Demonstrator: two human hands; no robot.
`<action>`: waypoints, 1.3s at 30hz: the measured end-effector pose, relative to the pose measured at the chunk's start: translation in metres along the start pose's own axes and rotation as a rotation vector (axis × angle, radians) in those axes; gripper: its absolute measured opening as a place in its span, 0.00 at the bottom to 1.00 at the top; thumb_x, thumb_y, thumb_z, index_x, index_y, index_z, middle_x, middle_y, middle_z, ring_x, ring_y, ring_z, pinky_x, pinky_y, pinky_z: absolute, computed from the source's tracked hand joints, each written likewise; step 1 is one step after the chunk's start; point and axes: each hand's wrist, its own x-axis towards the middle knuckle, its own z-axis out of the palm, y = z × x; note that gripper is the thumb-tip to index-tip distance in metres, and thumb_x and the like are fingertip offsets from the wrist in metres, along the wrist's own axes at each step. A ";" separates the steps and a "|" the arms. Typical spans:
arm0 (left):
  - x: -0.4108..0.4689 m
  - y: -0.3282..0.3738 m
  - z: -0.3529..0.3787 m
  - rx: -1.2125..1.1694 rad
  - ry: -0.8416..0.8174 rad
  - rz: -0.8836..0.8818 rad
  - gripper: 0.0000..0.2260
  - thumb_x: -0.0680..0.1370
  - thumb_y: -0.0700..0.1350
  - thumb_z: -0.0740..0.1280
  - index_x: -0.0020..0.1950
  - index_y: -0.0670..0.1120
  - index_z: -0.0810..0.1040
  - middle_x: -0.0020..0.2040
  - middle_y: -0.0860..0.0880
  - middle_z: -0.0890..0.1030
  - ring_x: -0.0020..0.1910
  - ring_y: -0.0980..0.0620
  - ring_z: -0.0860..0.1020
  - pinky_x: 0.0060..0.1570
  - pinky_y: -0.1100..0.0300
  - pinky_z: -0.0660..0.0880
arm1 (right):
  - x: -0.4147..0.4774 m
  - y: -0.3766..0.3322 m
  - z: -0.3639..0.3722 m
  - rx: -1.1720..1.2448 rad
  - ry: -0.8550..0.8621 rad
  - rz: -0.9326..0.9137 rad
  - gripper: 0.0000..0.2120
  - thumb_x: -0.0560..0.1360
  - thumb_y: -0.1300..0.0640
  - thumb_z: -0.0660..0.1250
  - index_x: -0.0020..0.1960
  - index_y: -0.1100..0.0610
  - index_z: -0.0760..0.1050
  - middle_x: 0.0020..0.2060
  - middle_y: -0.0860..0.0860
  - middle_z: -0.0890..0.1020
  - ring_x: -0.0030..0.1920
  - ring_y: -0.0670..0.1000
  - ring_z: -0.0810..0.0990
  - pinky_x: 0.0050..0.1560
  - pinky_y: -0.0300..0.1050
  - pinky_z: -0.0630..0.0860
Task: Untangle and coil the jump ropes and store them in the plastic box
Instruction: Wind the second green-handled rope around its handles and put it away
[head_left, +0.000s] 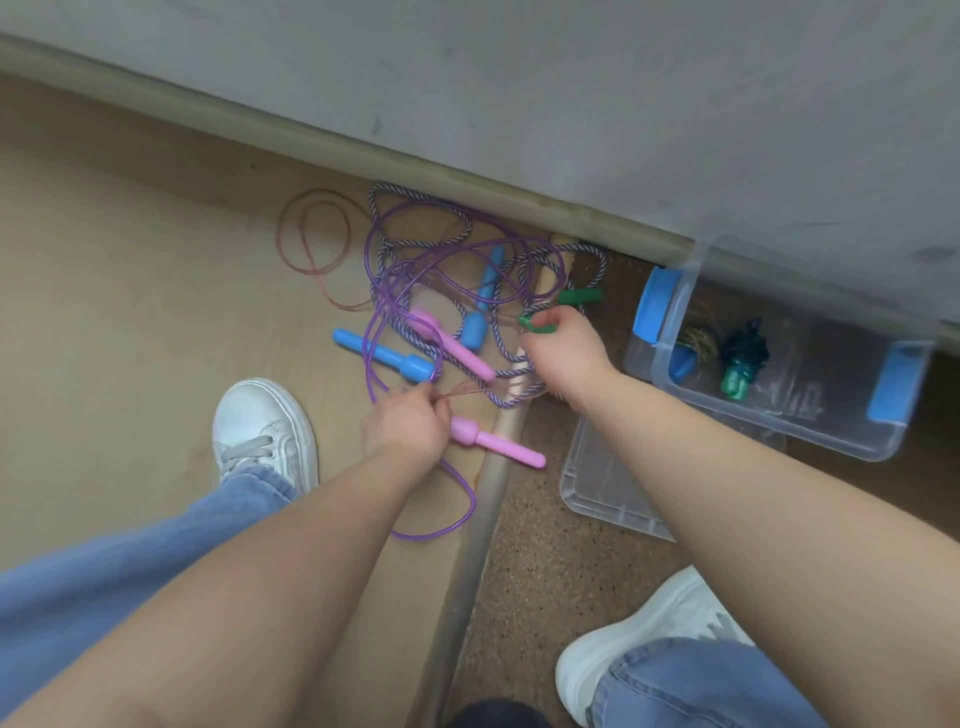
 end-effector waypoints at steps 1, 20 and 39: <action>-0.002 0.000 -0.001 0.014 0.002 -0.015 0.14 0.81 0.54 0.58 0.60 0.53 0.79 0.59 0.43 0.74 0.62 0.41 0.73 0.61 0.49 0.70 | 0.002 0.005 -0.005 -0.157 0.023 -0.018 0.20 0.75 0.59 0.65 0.66 0.52 0.73 0.58 0.57 0.81 0.57 0.58 0.80 0.55 0.45 0.74; 0.014 -0.018 -0.002 -0.227 0.112 0.059 0.16 0.81 0.51 0.60 0.44 0.43 0.82 0.50 0.42 0.76 0.56 0.41 0.76 0.55 0.52 0.73 | 0.045 0.018 -0.018 -0.838 0.168 -0.316 0.20 0.72 0.57 0.70 0.63 0.58 0.75 0.68 0.58 0.66 0.66 0.64 0.67 0.55 0.55 0.75; 0.024 -0.018 -0.009 -0.821 0.242 -0.386 0.22 0.73 0.61 0.49 0.36 0.50 0.77 0.37 0.48 0.84 0.46 0.40 0.82 0.57 0.43 0.77 | 0.049 0.021 -0.008 -0.815 0.063 -0.483 0.18 0.81 0.52 0.59 0.68 0.59 0.68 0.60 0.62 0.74 0.55 0.66 0.78 0.47 0.54 0.75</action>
